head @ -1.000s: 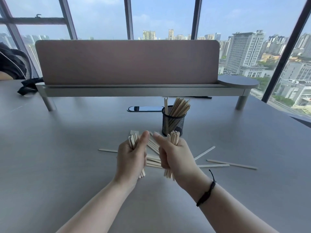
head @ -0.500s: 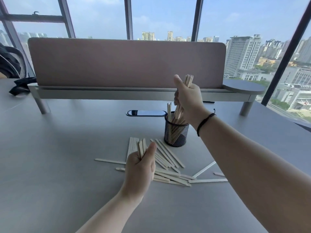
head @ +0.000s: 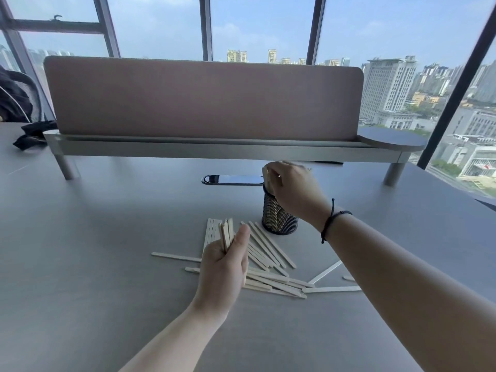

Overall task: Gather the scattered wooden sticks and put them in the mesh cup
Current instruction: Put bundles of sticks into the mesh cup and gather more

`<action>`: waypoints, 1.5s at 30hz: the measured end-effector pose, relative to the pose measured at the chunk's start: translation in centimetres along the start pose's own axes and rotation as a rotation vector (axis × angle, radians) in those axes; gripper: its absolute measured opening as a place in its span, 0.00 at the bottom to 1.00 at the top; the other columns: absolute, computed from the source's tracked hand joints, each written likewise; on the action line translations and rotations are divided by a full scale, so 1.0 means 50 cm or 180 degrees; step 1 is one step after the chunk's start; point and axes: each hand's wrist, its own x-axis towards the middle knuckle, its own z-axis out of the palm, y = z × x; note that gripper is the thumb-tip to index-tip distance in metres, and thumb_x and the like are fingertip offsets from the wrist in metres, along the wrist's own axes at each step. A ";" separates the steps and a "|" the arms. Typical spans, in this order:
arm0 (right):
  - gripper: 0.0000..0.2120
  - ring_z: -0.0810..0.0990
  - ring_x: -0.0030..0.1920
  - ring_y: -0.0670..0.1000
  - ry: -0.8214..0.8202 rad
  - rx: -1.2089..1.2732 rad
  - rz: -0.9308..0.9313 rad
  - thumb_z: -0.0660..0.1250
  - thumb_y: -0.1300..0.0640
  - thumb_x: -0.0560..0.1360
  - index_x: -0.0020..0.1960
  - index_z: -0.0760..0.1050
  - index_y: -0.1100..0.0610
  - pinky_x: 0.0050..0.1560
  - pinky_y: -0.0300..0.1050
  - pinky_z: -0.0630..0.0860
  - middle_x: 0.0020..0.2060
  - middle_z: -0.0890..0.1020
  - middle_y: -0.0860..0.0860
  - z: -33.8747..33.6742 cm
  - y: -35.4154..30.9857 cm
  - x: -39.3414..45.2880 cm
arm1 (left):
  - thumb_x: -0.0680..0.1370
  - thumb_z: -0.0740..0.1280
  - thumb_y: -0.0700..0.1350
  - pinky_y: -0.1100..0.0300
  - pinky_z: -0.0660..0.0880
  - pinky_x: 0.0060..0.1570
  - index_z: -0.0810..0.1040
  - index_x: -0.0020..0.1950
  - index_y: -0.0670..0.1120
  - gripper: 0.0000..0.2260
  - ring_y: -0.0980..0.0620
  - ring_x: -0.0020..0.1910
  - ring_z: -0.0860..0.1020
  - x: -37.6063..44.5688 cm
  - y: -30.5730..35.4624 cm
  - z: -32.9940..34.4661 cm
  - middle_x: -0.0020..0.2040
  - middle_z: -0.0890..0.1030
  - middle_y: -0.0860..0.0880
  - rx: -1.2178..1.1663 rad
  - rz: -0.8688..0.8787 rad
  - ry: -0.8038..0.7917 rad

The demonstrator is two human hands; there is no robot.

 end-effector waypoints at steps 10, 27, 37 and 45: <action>0.18 0.74 0.63 0.53 0.0417 -0.0261 -0.0408 0.64 0.50 0.78 0.65 0.75 0.55 0.66 0.49 0.68 0.62 0.78 0.51 -0.047 -0.046 -0.155 | 0.77 0.63 0.58 0.62 0.54 0.28 0.60 0.20 0.53 0.27 0.53 0.21 0.55 -0.008 0.000 -0.004 0.20 0.57 0.54 0.0115 0.0067 -0.0012; 0.27 0.64 0.72 0.44 -0.1364 0.0059 -0.0127 0.58 0.32 0.75 0.70 0.67 0.41 0.77 0.49 0.48 0.70 0.68 0.41 -0.012 -0.032 -0.308 | 0.85 0.56 0.56 0.54 0.74 0.44 0.65 0.24 0.52 0.28 0.53 0.29 0.74 0.139 0.136 0.096 0.25 0.72 0.54 0.0222 0.0884 0.0454; 0.27 0.66 0.71 0.45 -0.1335 0.0261 -0.0114 0.59 0.33 0.74 0.70 0.67 0.42 0.78 0.49 0.48 0.68 0.69 0.41 -0.013 -0.018 -0.299 | 0.81 0.55 0.61 0.62 0.74 0.46 0.85 0.39 0.54 0.23 0.53 0.45 0.80 0.312 0.077 0.193 0.39 0.82 0.51 0.1954 0.0611 0.0383; 0.26 0.67 0.70 0.44 -0.1293 0.0286 -0.0109 0.59 0.34 0.75 0.70 0.66 0.42 0.78 0.51 0.48 0.67 0.71 0.40 -0.011 -0.009 -0.297 | 0.76 0.70 0.58 0.54 0.64 0.67 0.62 0.78 0.56 0.33 0.48 0.76 0.62 0.292 0.061 0.199 0.78 0.61 0.48 0.1977 0.0841 0.0367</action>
